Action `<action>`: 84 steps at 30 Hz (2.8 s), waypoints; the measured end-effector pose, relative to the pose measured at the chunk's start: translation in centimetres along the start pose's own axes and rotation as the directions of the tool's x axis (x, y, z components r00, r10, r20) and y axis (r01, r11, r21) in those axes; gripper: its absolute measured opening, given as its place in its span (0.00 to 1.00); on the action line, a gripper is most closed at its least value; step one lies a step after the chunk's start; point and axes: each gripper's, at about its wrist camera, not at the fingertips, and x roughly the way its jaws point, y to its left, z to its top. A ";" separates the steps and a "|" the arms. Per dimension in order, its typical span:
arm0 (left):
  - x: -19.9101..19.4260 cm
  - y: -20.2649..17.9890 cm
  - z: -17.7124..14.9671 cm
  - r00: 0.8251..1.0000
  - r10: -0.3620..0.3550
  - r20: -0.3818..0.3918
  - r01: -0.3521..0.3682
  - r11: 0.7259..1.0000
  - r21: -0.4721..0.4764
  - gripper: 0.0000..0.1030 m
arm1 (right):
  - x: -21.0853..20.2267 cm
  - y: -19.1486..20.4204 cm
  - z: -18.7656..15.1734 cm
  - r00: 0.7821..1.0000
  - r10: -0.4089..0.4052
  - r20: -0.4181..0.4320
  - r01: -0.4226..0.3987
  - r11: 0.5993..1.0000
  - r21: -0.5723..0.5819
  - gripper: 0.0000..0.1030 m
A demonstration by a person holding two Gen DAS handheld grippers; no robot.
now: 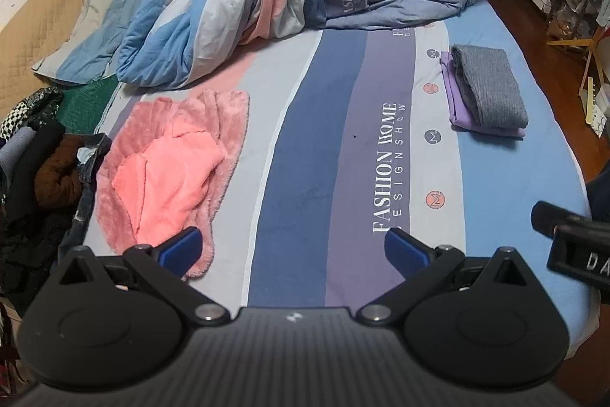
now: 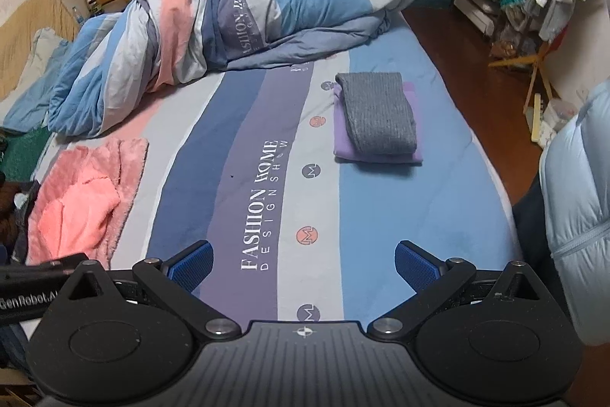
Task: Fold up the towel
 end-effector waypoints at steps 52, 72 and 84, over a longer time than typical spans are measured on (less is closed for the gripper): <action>-1.1 0.6 0.1 1.000 -0.017 0.010 0.016 0.998 0.057 1.00 | -1.6 1.8 -1.4 0.999 -0.027 -0.033 0.028 0.999 0.045 1.00; -0.6 -0.6 -1.4 0.999 0.010 -0.033 -0.010 1.000 0.011 1.00 | -0.8 0.5 -1.8 0.998 -0.003 -0.067 0.003 1.000 0.012 1.00; 1.0 2.5 -4.1 0.990 0.077 -0.120 -0.087 0.993 -0.078 1.00 | 2.0 3.2 -1.8 0.987 0.084 -0.138 -0.093 0.994 -0.061 1.00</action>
